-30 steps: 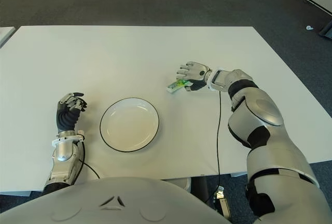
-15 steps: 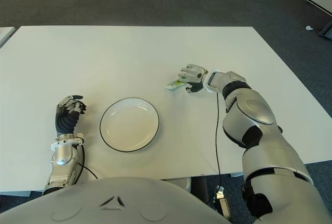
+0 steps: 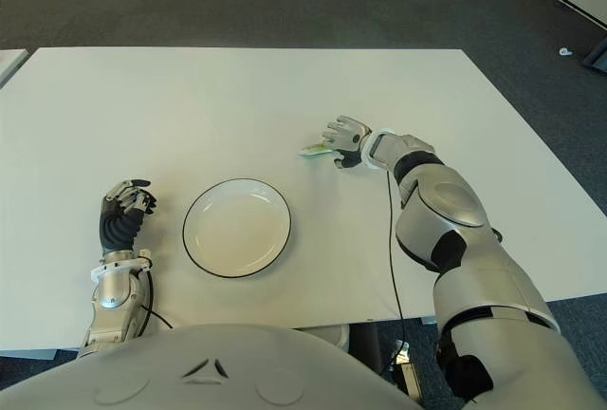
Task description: Put the toothpaste on the table into the plate.
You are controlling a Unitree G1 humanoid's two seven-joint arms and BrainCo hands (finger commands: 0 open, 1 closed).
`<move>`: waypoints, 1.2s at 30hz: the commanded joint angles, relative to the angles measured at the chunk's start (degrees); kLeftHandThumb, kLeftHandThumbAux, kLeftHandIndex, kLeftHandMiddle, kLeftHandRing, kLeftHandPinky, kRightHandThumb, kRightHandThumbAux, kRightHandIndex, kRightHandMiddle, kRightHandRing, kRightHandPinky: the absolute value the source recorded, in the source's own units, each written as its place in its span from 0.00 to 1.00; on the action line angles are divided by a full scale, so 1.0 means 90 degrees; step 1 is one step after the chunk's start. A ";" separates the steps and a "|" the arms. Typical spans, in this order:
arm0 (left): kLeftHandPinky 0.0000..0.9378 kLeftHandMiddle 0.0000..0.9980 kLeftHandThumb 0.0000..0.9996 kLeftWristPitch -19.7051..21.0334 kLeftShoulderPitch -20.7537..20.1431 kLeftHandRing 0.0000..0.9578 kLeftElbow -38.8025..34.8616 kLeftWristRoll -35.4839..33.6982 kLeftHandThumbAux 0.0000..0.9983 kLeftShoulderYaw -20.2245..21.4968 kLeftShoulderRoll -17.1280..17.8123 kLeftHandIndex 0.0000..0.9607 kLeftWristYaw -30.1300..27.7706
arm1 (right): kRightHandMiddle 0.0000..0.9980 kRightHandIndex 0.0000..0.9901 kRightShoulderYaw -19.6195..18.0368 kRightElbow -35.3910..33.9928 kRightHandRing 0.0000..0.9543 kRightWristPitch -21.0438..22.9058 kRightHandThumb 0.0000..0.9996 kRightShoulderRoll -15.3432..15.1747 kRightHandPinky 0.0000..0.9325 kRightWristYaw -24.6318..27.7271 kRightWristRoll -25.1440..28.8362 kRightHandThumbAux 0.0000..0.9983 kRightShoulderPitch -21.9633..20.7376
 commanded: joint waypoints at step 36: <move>0.66 0.62 0.70 -0.0018 0.0214 0.65 -0.0103 -0.0031 0.72 0.0120 -0.0068 0.45 0.0039 | 0.00 0.00 -0.2219 0.0150 0.00 0.0704 0.57 0.0830 0.03 0.1559 0.2367 0.19 0.0988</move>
